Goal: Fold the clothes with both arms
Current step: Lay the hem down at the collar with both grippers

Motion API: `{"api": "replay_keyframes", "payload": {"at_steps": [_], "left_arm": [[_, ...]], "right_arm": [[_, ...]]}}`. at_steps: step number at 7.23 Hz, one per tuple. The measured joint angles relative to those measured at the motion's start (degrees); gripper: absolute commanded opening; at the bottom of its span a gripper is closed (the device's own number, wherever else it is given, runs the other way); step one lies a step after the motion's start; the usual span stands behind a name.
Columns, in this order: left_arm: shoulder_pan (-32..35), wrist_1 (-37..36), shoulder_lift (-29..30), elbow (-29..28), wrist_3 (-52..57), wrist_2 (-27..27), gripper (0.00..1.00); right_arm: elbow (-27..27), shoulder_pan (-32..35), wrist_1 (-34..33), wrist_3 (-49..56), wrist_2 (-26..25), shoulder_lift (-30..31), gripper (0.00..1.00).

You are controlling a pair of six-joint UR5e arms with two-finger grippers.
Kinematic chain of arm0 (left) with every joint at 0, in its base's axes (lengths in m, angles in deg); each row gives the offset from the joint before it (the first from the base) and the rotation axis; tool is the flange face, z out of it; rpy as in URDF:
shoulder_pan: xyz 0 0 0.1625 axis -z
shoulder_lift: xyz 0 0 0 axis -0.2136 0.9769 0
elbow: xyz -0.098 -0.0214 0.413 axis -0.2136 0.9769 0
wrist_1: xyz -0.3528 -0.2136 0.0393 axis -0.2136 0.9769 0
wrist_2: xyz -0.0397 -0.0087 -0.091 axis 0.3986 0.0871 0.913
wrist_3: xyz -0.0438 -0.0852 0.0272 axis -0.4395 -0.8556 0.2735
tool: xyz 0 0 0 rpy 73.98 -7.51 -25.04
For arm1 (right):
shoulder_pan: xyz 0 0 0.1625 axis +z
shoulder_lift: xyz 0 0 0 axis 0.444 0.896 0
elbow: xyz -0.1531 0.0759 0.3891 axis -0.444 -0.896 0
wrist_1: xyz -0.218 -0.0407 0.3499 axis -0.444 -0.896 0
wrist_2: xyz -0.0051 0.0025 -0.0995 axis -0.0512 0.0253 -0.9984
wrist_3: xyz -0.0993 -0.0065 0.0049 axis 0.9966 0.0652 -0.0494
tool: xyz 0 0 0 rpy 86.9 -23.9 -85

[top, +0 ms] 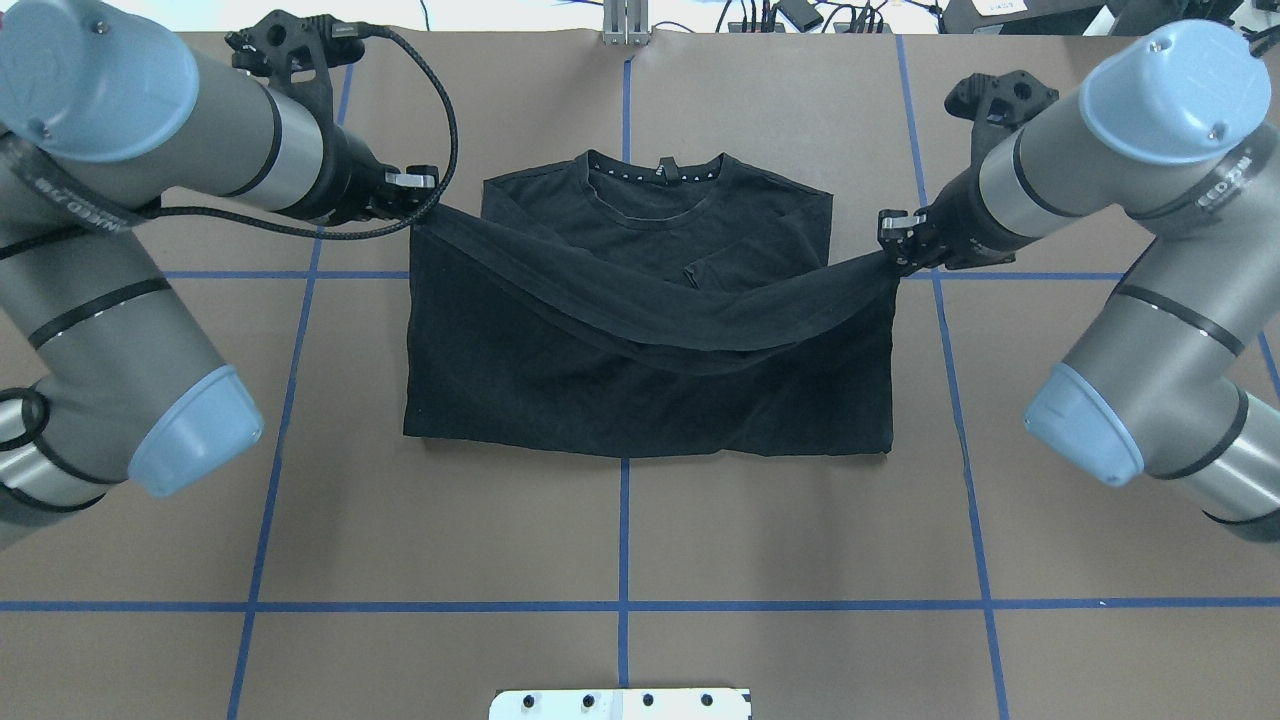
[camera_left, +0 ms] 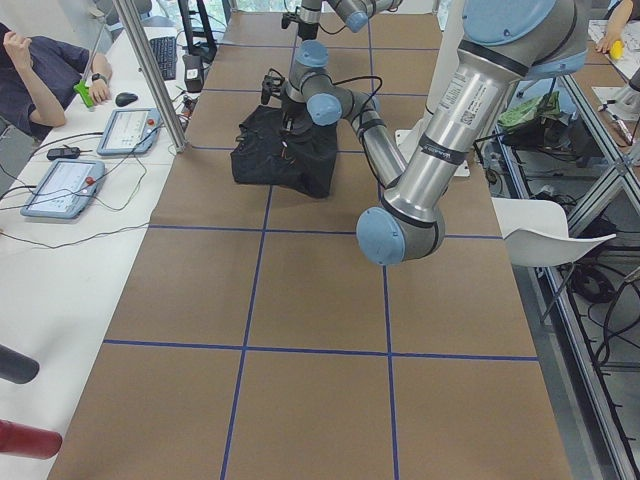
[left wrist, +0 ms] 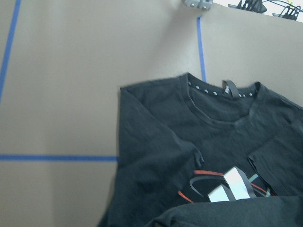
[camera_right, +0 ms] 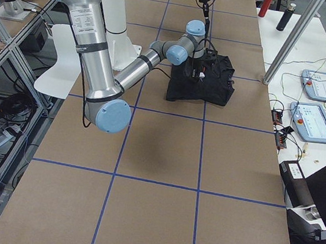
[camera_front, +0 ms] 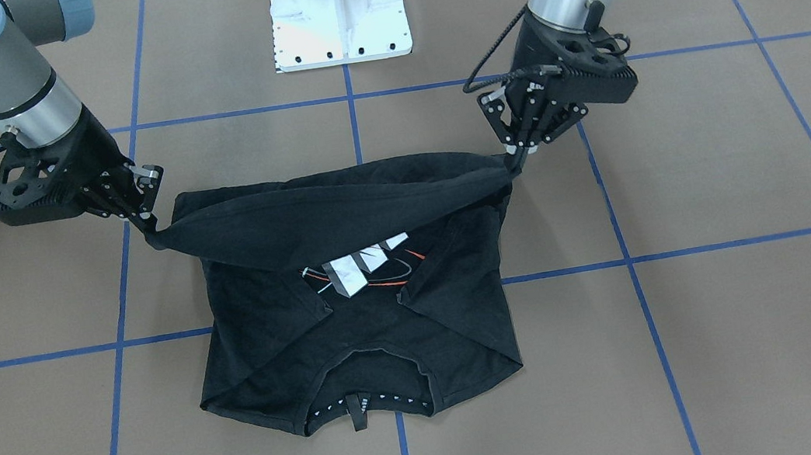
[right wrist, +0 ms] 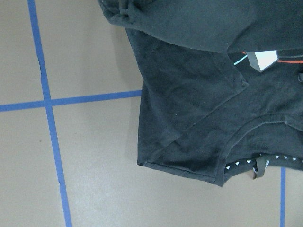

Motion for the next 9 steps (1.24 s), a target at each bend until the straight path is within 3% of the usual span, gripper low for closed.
{"api": "replay_keyframes", "payload": {"at_steps": [5, 9], "left_arm": [[1.16, 10.61, 2.42, -15.7, 3.12, -0.5, 0.0], [1.01, 18.52, 7.25, -29.71, 3.24, -3.12, 0.0]], "right_arm": [[-14.14, 2.89, -0.62, 1.22, -0.07, -10.89, 0.0], [-24.11, 3.37, -0.13, 3.35, -0.55, -15.46, 0.0]]}}
